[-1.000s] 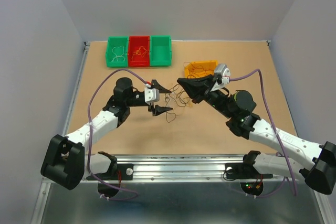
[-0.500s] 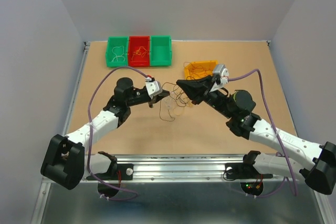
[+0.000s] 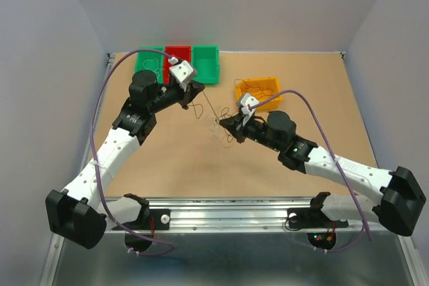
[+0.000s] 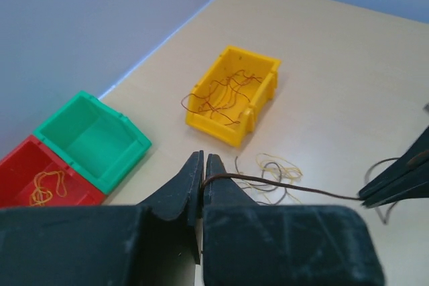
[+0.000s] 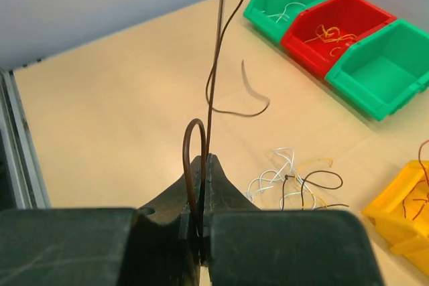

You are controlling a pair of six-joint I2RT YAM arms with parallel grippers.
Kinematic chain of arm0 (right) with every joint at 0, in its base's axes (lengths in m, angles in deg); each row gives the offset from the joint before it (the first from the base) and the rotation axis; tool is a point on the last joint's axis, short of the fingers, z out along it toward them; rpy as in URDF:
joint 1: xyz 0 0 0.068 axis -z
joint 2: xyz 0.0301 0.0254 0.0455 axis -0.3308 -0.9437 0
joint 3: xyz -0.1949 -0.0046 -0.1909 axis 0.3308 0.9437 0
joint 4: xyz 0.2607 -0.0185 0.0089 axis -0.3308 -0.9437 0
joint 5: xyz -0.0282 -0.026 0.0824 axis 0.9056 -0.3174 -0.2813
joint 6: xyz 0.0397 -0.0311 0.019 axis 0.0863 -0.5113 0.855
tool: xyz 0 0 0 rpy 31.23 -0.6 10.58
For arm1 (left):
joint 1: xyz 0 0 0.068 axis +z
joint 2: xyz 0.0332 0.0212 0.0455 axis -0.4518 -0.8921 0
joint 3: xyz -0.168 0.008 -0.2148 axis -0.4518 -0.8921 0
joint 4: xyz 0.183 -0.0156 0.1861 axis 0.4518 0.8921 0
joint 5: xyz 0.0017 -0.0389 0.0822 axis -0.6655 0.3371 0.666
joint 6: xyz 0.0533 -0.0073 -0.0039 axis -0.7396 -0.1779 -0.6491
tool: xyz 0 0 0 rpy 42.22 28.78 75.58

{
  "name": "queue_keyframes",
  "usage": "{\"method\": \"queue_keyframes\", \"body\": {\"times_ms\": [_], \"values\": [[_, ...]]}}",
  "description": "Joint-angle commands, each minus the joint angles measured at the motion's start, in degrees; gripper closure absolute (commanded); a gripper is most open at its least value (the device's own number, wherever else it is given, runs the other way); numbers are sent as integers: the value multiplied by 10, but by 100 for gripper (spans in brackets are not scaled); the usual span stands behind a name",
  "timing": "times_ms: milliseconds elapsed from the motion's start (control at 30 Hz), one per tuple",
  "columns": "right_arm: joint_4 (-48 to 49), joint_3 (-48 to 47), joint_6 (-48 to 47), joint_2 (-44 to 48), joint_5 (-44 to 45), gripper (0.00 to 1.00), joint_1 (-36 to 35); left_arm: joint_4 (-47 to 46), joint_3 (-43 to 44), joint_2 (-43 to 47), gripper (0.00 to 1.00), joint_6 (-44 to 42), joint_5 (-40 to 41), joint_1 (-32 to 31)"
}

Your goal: Untangle the cables

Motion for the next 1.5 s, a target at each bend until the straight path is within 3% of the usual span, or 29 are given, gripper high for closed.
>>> {"method": "queue_keyframes", "body": {"times_ms": [0, 167, 267, 367, 533, 600, 700, 1100, 1167, 1267, 1467], "values": [[-56, -4, -79, -60, -72, 100, -3, 81, 93, -16, 100, 37, 10, 9], [-55, -55, -118, -165, -128, 99, -2, 105, 182, -38, 100, 94, 24, 20], [-15, -76, -103, -185, -90, 99, -2, 122, 221, -51, 100, 108, -1, 22], [57, -60, -83, -189, -70, 91, -2, 131, 236, -58, 100, 126, -28, 22], [95, -52, -77, -195, -82, 40, -3, 130, 230, -56, 100, 127, -42, 22], [97, -57, -79, -204, -90, 28, -2, 132, 231, -54, 100, 125, -40, 22], [99, -59, -89, -215, -104, 19, -2, 137, 240, -54, 100, 118, -29, 22], [168, -36, -81, -215, -49, 24, -2, 155, 258, -46, 100, 112, -16, 22], [166, -30, -80, -207, -51, 20, -2, 161, 263, -45, 100, 110, -13, 21], [165, -3, -90, -180, -49, 0, -1, 164, 266, -39, 100, 107, -4, 22], [98, 35, -121, -109, -54, 0, -1, 162, 265, -34, 100, 104, 2, 21]]}}
